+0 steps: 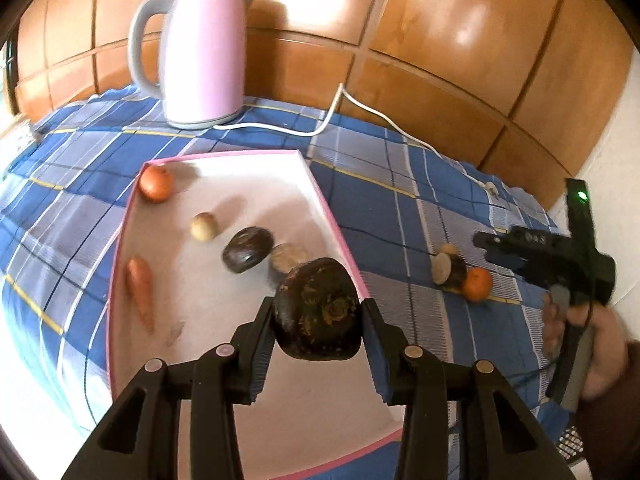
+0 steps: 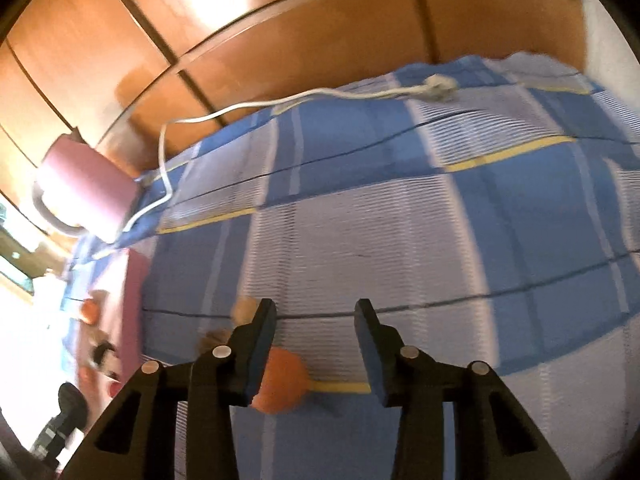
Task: Organize fruits
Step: 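Lift the dark round fruit and carry it over the tray, then drop the dark fruit into the tray while the right tool lifts the beige potato, then carry the small beige potato into the tray and open the right gripper, then move the left tool to the wooden log slice and close on it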
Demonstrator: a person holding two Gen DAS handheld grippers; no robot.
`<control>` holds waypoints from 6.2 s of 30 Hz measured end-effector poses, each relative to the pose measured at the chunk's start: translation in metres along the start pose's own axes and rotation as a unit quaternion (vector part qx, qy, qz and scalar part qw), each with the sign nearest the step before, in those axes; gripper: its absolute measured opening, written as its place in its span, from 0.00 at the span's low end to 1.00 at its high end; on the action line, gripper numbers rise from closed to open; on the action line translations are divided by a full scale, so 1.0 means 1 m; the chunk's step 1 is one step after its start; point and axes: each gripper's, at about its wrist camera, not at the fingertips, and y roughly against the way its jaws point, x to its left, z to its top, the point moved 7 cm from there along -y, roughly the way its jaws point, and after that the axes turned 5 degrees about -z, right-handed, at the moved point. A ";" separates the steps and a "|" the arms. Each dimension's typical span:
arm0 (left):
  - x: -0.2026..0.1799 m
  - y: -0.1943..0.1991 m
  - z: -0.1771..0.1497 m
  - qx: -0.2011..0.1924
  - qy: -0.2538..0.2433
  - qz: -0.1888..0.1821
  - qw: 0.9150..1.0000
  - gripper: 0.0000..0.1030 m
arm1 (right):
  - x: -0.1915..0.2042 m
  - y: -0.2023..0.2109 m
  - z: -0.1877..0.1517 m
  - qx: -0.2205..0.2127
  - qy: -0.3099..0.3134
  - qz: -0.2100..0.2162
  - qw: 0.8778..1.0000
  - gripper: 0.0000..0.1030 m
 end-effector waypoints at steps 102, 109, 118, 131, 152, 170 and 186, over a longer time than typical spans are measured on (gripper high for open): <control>0.078 0.043 -0.005 -0.089 0.060 0.146 0.983 0.72 | 0.044 0.058 -0.066 -0.058 0.189 -0.022 0.980 0.25; 0.103 0.052 -0.006 -0.098 0.092 0.162 0.978 0.74 | 0.131 0.054 -0.094 -0.034 0.280 0.049 0.958 0.25; 0.134 0.060 -0.008 -0.105 0.128 0.179 0.970 0.74 | 0.212 0.023 -0.123 0.006 0.359 0.094 0.929 0.26; 0.122 0.054 -0.010 -0.097 0.111 0.170 0.974 0.74 | 0.204 0.016 -0.125 -0.001 0.336 0.066 0.939 0.31; 0.066 0.042 -0.016 -0.076 0.046 0.122 0.988 0.74 | 0.098 0.057 -0.083 -0.077 0.191 -0.027 0.978 0.33; -0.012 0.021 -0.011 -0.044 -0.057 0.048 0.996 0.74 | -0.051 0.071 -0.072 -0.086 0.050 -0.170 0.980 0.33; -0.112 -0.071 0.001 0.085 -0.088 -0.060 0.991 0.50 | -0.074 0.065 -0.083 -0.082 0.044 -0.179 0.979 0.33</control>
